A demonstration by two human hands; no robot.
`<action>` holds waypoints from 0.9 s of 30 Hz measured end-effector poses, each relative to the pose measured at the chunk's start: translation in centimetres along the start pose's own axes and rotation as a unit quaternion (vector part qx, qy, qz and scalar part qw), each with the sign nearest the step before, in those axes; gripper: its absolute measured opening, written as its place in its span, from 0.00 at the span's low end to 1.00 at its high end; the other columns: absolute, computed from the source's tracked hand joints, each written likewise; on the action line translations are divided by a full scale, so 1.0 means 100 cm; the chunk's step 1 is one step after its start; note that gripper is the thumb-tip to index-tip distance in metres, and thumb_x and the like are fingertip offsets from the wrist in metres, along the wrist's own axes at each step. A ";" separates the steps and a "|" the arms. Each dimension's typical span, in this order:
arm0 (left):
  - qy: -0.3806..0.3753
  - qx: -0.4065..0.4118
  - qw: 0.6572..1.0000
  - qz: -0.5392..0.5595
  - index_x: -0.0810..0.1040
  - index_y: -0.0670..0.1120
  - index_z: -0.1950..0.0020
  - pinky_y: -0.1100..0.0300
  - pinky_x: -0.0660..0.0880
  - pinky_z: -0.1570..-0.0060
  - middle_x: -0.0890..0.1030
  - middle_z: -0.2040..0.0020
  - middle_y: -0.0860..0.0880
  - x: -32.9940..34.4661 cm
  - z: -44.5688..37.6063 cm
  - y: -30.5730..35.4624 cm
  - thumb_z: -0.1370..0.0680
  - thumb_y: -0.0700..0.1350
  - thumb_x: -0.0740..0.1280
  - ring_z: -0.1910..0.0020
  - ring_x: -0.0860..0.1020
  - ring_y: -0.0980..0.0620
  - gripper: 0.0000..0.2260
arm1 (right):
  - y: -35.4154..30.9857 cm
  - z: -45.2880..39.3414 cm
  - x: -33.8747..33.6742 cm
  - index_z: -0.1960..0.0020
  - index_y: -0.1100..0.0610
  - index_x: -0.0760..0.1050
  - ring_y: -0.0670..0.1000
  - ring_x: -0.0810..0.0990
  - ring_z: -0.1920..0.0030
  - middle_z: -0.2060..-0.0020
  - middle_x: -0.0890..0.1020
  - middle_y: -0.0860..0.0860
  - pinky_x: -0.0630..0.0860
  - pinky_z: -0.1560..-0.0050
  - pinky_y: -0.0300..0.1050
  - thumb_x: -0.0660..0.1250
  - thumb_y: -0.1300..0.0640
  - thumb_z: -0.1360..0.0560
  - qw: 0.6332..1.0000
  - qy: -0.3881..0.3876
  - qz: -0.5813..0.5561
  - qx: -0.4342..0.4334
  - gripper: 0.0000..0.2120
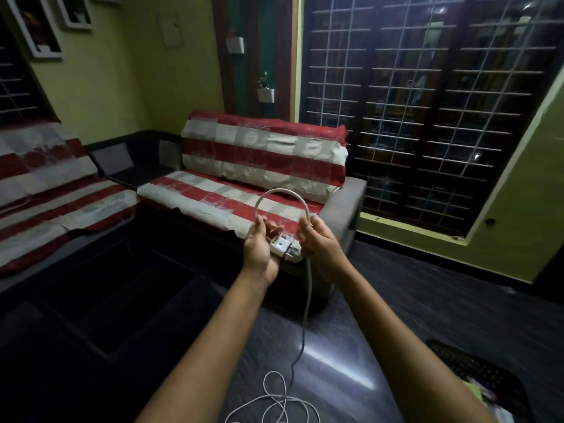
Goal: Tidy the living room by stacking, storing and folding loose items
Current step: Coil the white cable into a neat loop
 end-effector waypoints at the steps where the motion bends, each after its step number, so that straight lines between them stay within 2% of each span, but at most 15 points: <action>1: 0.008 0.001 1.000 0.007 0.71 0.46 0.58 0.58 0.73 0.58 0.75 0.67 0.51 -0.002 0.002 -0.006 0.16 0.46 0.53 0.63 0.73 0.54 0.14 | -0.003 -0.003 0.006 0.49 0.59 0.66 0.41 0.66 0.72 0.67 0.68 0.49 0.64 0.72 0.33 0.59 0.50 0.20 1.000 0.009 0.029 -0.005 0.11; 2: 0.019 0.006 1.000 0.022 0.71 0.46 0.58 0.58 0.75 0.59 0.79 0.67 0.51 -0.005 0.001 -0.010 0.16 0.45 0.52 0.61 0.76 0.53 0.14 | -0.002 -0.006 0.009 0.50 0.57 0.68 0.40 0.70 0.70 0.65 0.71 0.50 0.69 0.70 0.35 0.61 0.46 0.21 0.998 0.022 0.063 -0.011 0.13; 4: 0.027 -0.004 0.997 0.067 0.70 0.47 0.56 0.57 0.78 0.61 0.83 0.63 0.50 -0.007 0.002 -0.010 0.15 0.46 0.49 0.59 0.82 0.52 0.15 | 0.005 -0.012 0.010 0.49 0.54 0.73 0.46 0.79 0.59 0.58 0.78 0.55 0.78 0.57 0.48 0.64 0.37 0.26 0.987 0.063 0.146 -0.025 0.20; 6: 0.026 -0.005 0.996 0.088 0.71 0.48 0.53 0.55 0.79 0.57 0.84 0.56 0.48 -0.006 0.006 -0.009 0.15 0.48 0.48 0.54 0.82 0.51 0.15 | 0.017 -0.015 0.011 0.50 0.53 0.76 0.54 0.79 0.48 0.51 0.77 0.56 0.76 0.45 0.56 0.63 0.36 0.26 0.977 0.099 0.187 -0.026 0.20; 9: 0.058 0.027 0.996 0.065 0.69 0.48 0.49 0.47 0.75 0.44 0.82 0.48 0.46 -0.002 0.011 -0.015 0.15 0.47 0.47 0.48 0.80 0.47 0.12 | 0.022 -0.008 0.032 0.51 0.52 0.74 0.54 0.80 0.51 0.53 0.80 0.55 0.78 0.49 0.52 0.57 0.47 0.19 0.977 0.164 0.134 -0.026 0.11; 11: 0.096 0.023 0.994 0.046 0.68 0.45 0.41 0.48 0.74 0.43 0.79 0.41 0.43 0.002 0.016 -0.016 0.15 0.45 0.48 0.45 0.79 0.47 0.11 | 0.024 -0.002 0.044 0.51 0.52 0.73 0.51 0.81 0.57 0.58 0.81 0.52 0.77 0.56 0.50 0.53 0.47 0.18 0.962 0.222 0.151 -0.056 0.13; 13: 0.138 0.002 0.989 0.049 0.62 0.41 0.31 0.48 0.72 0.41 0.74 0.34 0.39 0.001 0.017 -0.022 0.15 0.45 0.50 0.40 0.76 0.42 0.15 | 0.022 0.003 0.050 0.50 0.53 0.72 0.48 0.80 0.59 0.59 0.81 0.50 0.76 0.57 0.49 0.53 0.44 0.19 0.952 0.231 0.188 -0.067 0.16; 15: 0.185 -0.043 0.980 0.052 0.61 0.41 0.28 0.50 0.71 0.39 0.71 0.33 0.40 -0.003 0.010 -0.028 0.15 0.46 0.50 0.36 0.73 0.41 0.17 | 0.022 0.004 0.054 0.50 0.54 0.71 0.47 0.80 0.59 0.60 0.80 0.49 0.77 0.59 0.47 0.55 0.43 0.20 0.947 0.211 0.224 -0.091 0.16; 17: 0.133 -0.086 0.987 -0.031 0.64 0.47 0.30 0.51 0.72 0.38 0.71 0.33 0.46 -0.005 0.011 -0.033 0.16 0.50 0.51 0.38 0.74 0.48 0.16 | 0.020 0.001 0.050 0.53 0.55 0.73 0.47 0.79 0.62 0.62 0.79 0.48 0.75 0.62 0.46 0.59 0.47 0.20 0.934 0.199 0.267 -0.128 0.12; 18: 0.078 -0.097 0.991 -0.051 0.66 0.49 0.33 0.53 0.75 0.44 0.74 0.36 0.46 -0.006 0.011 -0.034 0.16 0.50 0.53 0.43 0.77 0.50 0.13 | 0.017 -0.003 0.044 0.54 0.56 0.74 0.47 0.78 0.63 0.63 0.79 0.48 0.73 0.62 0.44 0.61 0.50 0.20 0.924 0.200 0.295 -0.139 0.10; 20: 0.036 -0.037 0.994 -0.101 0.65 0.48 0.40 0.60 0.77 0.56 0.77 0.42 0.47 -0.009 0.015 -0.025 0.17 0.40 0.56 0.52 0.79 0.54 0.07 | 0.006 -0.012 0.024 0.54 0.56 0.77 0.47 0.77 0.65 0.64 0.79 0.49 0.73 0.63 0.45 0.63 0.52 0.21 0.895 0.196 0.370 -0.157 0.09; 22: 0.007 0.048 0.988 -0.148 0.62 0.46 0.35 0.62 0.75 0.58 0.73 0.38 0.46 -0.014 0.017 -0.010 0.21 0.32 0.58 0.49 0.78 0.51 0.17 | -0.010 -0.020 0.001 0.54 0.58 0.79 0.49 0.79 0.65 0.63 0.81 0.51 0.77 0.63 0.49 0.65 0.49 0.23 0.873 0.143 0.440 -0.155 0.13; 23: 0.002 0.092 0.981 -0.173 0.61 0.46 0.33 0.61 0.75 0.55 0.72 0.36 0.45 -0.015 0.018 0.001 0.23 0.35 0.60 0.45 0.77 0.48 0.20 | -0.019 -0.022 -0.008 0.54 0.59 0.80 0.50 0.80 0.65 0.63 0.82 0.52 0.78 0.61 0.50 0.65 0.46 0.26 0.868 0.093 0.466 -0.142 0.16; 25: -0.039 0.166 0.946 -0.276 0.65 0.50 0.34 0.55 0.75 0.48 0.74 0.37 0.46 -0.013 0.018 0.025 0.27 0.52 0.62 0.42 0.76 0.48 0.22 | -0.037 -0.027 -0.015 0.54 0.58 0.82 0.51 0.81 0.65 0.63 0.83 0.52 0.79 0.60 0.51 0.66 0.43 0.28 0.840 -0.024 0.532 -0.103 0.19; 27: -0.102 0.142 0.890 -0.420 0.72 0.54 0.41 0.49 0.78 0.47 0.80 0.44 0.47 -0.003 0.016 0.039 0.29 0.67 0.60 0.48 0.80 0.50 0.24 | -0.049 -0.031 -0.011 0.54 0.58 0.83 0.51 0.81 0.65 0.63 0.84 0.52 0.79 0.60 0.50 0.68 0.43 0.28 0.792 -0.106 0.595 -0.083 0.18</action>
Point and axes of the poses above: each hand's wrist, its own z-axis away from the middle knuckle, its own x-axis out of the palm, y = z × x, the point moved 1 cm from there along -z, towards the middle knuckle
